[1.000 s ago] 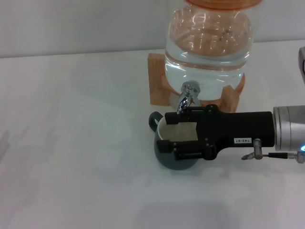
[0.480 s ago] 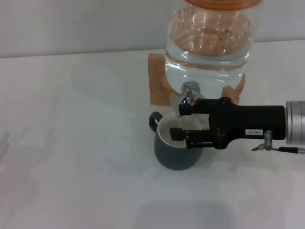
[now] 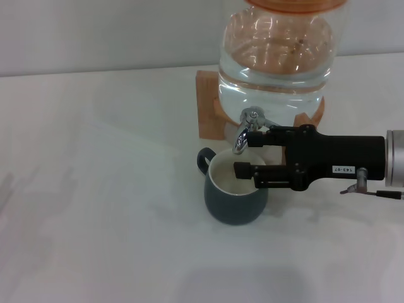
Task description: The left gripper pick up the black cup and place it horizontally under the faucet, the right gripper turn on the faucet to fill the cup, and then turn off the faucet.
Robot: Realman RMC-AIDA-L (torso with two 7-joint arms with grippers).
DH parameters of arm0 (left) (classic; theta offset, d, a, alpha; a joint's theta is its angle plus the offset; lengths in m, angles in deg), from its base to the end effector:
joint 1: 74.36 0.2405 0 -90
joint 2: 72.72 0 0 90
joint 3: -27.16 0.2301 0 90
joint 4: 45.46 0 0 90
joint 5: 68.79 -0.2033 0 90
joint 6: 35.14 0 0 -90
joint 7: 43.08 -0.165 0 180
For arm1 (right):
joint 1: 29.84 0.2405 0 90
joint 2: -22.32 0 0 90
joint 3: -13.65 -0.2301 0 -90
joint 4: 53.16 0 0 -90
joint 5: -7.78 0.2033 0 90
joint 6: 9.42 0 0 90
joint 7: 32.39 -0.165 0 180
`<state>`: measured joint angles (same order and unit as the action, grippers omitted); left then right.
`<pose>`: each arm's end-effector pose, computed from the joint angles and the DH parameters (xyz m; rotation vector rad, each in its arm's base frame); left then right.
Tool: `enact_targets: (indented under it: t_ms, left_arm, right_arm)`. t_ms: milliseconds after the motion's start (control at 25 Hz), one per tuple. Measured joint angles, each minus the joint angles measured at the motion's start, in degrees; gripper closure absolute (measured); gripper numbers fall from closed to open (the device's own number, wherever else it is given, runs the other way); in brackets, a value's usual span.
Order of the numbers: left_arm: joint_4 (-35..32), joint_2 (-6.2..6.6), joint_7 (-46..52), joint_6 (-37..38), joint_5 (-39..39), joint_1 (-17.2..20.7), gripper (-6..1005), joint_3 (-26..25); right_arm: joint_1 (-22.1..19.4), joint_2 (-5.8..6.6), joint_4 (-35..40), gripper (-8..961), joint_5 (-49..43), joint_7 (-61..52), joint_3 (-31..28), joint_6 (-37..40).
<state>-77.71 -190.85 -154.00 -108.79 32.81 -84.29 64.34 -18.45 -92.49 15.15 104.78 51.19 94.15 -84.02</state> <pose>-0.3463 0.2844 0.0703 -1.8170 -0.8981 -0.8737 0.1707 0.2992 0.0073 -2.6974 0.5616 0.8066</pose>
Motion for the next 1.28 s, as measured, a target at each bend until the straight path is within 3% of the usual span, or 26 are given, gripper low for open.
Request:
enact_targets:
  t_ms: [320,640,840,1040,1240,1280]
  left_arm:
    - [0.0,0.0,0.0,0.1,0.0,0.0,436,0.0]
    - [0.0,0.13,0.0,0.1,0.2,0.2,435,-0.2]
    - [0.0,0.28,-0.3,-0.1,0.1,0.2,435,-2.9]
    - [0.0,0.3,-1.2,-0.5,0.0,0.2,436,-6.2]
    - [-0.2,0.26,-2.5,-0.6,0.2,0.2,436,-10.1]
    - [-0.3,0.15,-2.9,-0.6,0.3,0.2,436,-11.1]
  right_arm:
    - [0.0,-0.03,-0.1,206,0.1,0.3,-0.1,-1.8]
    - [-1.1,-0.04,0.7,206,2.2,0.6,-6.6,-14.1]
    - [-3.7,-0.06,0.6,206,4.1,1.6,-17.1,-21.0]
    - [-7.1,-0.06,-1.5,206,4.9,6.0,-27.5,-22.0]
    - [-7.2,-0.14,-11.0,206,6.1,12.8,-35.9,-21.9]
    - [-6.5,-0.14,-19.7,206,7.6,19.8,-41.0,-21.9]
